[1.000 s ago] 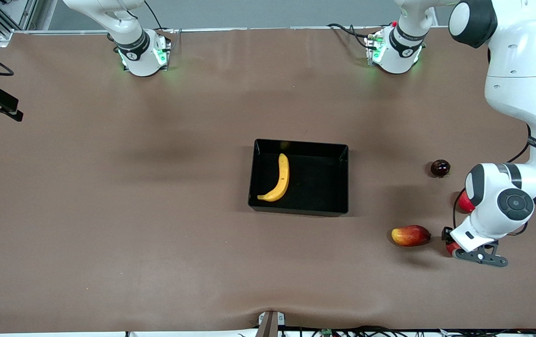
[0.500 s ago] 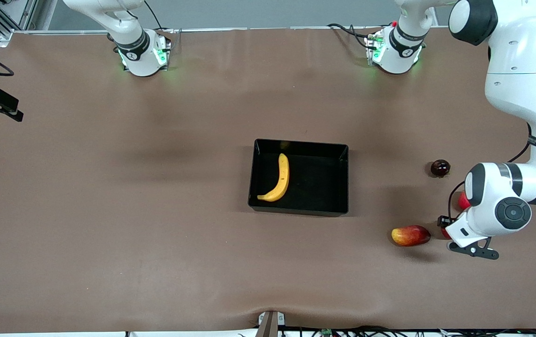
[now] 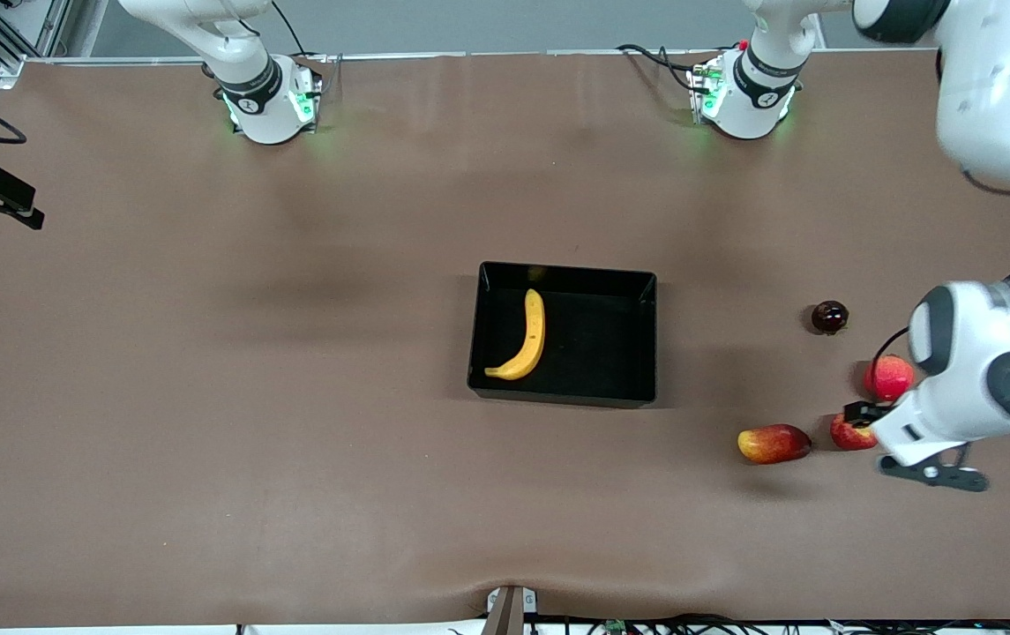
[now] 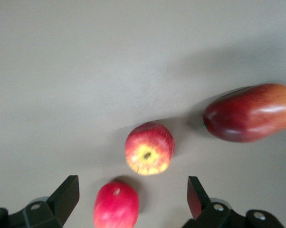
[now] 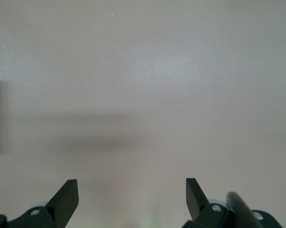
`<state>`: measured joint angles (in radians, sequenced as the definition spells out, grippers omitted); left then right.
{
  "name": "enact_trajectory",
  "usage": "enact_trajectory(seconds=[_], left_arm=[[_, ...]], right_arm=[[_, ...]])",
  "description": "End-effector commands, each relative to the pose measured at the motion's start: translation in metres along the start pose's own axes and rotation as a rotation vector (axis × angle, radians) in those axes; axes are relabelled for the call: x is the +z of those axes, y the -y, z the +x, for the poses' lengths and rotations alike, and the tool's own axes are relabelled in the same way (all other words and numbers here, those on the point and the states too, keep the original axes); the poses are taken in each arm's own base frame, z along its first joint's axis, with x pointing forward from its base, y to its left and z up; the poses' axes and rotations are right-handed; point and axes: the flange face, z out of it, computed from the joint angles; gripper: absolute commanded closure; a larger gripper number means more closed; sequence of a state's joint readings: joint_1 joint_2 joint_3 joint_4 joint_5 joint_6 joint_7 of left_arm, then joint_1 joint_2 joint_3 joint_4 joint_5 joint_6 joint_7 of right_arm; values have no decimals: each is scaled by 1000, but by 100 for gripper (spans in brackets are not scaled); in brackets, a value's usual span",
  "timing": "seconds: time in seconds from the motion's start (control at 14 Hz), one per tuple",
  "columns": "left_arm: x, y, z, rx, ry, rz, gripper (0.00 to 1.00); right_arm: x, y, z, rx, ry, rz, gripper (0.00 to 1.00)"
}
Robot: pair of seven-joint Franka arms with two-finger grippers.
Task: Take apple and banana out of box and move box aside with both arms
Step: 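Move the open left gripper back over the black tray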
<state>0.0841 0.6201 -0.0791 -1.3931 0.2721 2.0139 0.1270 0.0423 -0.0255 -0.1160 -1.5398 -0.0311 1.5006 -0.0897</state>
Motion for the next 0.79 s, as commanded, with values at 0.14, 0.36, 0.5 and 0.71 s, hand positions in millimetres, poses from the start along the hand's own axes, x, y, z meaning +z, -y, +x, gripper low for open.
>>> enact_trajectory(seconds=[0.14,0.36,0.5,0.71], left_arm=[[-118,-8,-37,-70,-32,-125,0],[-156,-78,-35,7,-43,-164,0],[-170,-136,-33,-13,-40,-197,0],[-179,-241,-36,-45,-11,-217,0]], right_arm=[[-2,-2,1,-4,-6,19,0],[-2,-2,1,-4,-5,19,0],[-2,-2,1,-4,-5,19,0],[-2,-2,1,-4,-5,19,0]])
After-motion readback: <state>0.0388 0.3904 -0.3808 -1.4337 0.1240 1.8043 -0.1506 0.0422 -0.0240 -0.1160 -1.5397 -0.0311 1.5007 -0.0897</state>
